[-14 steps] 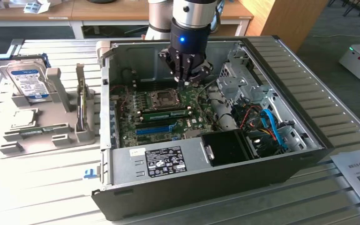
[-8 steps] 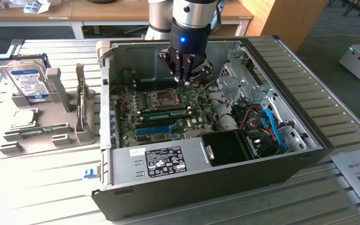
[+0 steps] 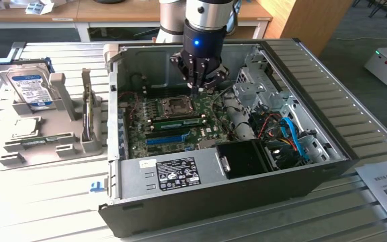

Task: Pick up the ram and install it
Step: 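Press down the ram until it locks into place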

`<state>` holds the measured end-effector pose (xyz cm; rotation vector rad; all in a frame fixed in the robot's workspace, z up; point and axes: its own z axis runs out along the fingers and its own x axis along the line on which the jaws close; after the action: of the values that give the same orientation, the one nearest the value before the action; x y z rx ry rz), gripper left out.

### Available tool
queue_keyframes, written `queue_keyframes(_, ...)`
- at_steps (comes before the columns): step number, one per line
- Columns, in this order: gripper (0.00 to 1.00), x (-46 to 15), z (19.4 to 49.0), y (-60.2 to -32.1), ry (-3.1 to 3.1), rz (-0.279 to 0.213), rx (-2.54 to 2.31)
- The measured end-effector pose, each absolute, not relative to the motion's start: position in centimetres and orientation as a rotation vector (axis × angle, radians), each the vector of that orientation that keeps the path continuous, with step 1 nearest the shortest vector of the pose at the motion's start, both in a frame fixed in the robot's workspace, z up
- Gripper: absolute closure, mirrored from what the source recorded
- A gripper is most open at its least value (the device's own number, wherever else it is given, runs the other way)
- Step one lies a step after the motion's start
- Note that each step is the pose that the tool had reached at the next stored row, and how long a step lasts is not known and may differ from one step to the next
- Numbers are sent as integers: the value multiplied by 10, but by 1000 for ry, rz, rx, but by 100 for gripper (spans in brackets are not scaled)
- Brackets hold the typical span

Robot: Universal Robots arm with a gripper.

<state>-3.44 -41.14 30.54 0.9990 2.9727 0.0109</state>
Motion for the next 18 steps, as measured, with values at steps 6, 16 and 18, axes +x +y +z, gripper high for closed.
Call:
queue_keyframes(6,90,-34,305,-411,2985,11,963)
queue_keyframes(16,90,-34,305,-411,2985,11,963)
queue_keyframes(18,90,-34,305,-411,2986,11,960)
